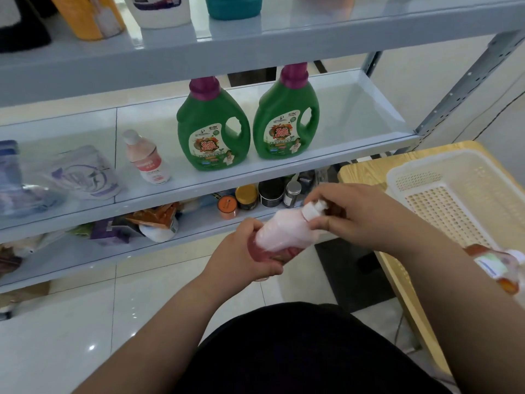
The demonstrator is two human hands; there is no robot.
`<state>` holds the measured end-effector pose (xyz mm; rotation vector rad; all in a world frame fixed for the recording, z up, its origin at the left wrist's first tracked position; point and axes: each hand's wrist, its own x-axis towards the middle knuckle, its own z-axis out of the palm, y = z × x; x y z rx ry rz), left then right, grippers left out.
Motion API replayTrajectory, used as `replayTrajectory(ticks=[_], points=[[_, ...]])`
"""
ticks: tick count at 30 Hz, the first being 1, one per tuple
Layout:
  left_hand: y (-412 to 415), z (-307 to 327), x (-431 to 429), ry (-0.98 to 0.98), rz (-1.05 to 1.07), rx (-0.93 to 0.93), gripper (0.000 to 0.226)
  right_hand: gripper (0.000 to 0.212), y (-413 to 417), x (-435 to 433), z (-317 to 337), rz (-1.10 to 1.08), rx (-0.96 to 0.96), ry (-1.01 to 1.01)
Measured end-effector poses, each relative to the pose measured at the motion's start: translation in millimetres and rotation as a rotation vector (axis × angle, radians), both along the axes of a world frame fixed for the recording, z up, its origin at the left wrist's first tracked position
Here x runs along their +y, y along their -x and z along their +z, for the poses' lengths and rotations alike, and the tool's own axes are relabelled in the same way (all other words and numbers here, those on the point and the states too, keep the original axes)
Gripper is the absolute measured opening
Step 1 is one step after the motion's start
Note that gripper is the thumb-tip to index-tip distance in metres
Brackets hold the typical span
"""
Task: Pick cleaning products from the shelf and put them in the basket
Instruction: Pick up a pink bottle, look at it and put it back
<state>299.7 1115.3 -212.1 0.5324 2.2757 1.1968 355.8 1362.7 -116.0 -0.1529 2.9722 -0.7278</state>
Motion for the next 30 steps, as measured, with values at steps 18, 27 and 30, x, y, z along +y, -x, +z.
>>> replayTrajectory(ticks=[18, 27, 30], points=[[-14, 21, 189, -0.558, 0.169, -0.999, 0.055, 0.048, -59, 99, -70, -0.527, -0.180, 1.671], [-31, 37, 306, -0.135, -0.313, -1.010, 0.076, 0.084, -107, 188, -89, -0.870, 0.145, 1.557], [-32, 38, 339, -0.090, -0.287, -0.754, 0.044, 0.061, -116, 213, -102, -1.085, 0.220, 1.551]])
